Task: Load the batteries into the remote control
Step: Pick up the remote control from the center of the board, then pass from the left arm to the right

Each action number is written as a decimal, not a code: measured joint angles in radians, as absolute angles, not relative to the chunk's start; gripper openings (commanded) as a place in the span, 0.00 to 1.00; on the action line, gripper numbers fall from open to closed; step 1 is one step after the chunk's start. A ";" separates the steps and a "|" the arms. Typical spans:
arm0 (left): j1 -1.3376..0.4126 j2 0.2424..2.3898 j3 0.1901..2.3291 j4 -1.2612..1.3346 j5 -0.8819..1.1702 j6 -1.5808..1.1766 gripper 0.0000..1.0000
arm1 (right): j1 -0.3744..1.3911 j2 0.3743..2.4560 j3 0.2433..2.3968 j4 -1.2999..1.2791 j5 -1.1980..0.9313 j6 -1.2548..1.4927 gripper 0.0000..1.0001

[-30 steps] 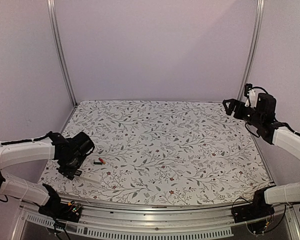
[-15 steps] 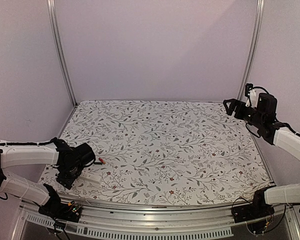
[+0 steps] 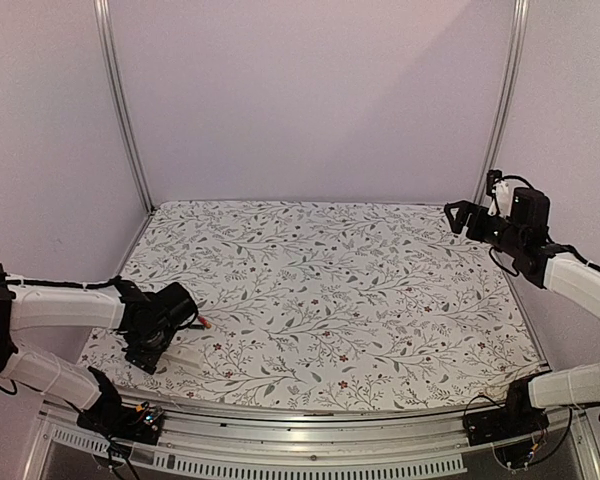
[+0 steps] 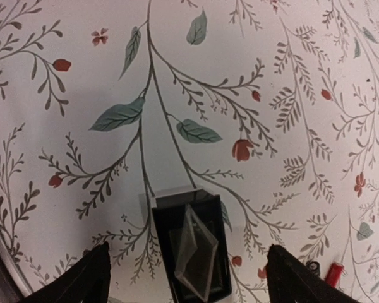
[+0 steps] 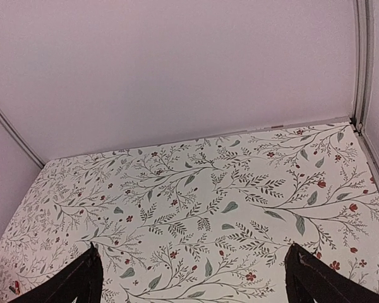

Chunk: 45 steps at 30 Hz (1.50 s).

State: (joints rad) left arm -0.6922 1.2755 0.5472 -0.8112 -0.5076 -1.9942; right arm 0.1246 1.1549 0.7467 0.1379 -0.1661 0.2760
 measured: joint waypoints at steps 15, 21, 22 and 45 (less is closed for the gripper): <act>-0.601 1.282 0.510 -0.722 -0.487 -1.966 0.42 | 0.125 1.168 0.747 0.137 -0.166 0.270 0.99; -0.594 1.282 0.507 -0.705 -0.487 -1.958 0.09 | 0.125 1.168 0.747 0.138 -0.166 0.272 0.99; -0.593 1.280 0.507 -0.701 -0.488 -1.958 0.04 | 0.125 1.168 0.747 0.137 -0.166 0.272 0.99; -0.746 1.006 0.738 0.043 -0.578 -0.852 0.00 | 0.301 1.171 0.889 0.125 -0.501 0.150 0.98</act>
